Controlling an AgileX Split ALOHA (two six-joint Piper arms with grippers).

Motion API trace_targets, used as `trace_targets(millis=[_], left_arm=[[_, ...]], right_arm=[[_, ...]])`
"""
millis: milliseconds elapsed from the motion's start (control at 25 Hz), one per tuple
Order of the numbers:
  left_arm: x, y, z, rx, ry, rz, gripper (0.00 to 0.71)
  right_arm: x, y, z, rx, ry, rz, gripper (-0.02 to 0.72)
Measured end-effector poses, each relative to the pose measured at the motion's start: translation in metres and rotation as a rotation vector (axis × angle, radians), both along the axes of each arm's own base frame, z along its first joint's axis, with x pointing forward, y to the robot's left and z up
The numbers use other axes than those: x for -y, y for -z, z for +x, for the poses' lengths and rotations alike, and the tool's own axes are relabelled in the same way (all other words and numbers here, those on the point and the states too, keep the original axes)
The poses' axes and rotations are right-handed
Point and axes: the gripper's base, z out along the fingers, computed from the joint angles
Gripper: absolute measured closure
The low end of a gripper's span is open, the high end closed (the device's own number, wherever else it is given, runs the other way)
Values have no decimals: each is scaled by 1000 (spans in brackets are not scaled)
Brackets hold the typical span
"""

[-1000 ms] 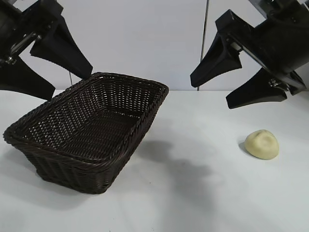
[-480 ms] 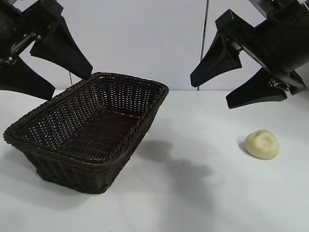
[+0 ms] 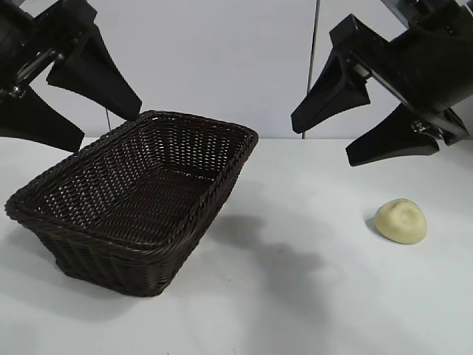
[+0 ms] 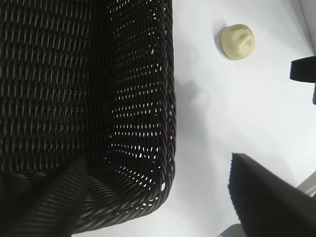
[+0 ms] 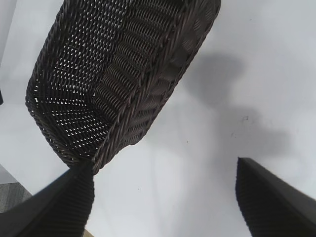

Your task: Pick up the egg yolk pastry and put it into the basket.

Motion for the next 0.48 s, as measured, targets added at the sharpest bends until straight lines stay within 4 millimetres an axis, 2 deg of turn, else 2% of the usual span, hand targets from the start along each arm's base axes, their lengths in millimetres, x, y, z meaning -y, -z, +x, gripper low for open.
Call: trace_targets(millis=[280,480], left_arm=[[1,-3,1,-32,-31,-24,139],[0,-11,1,-198,-174,-60,139]], right_arm=[[0,0,0,0,0,0,136],[0,0,0,0,1,0,136]])
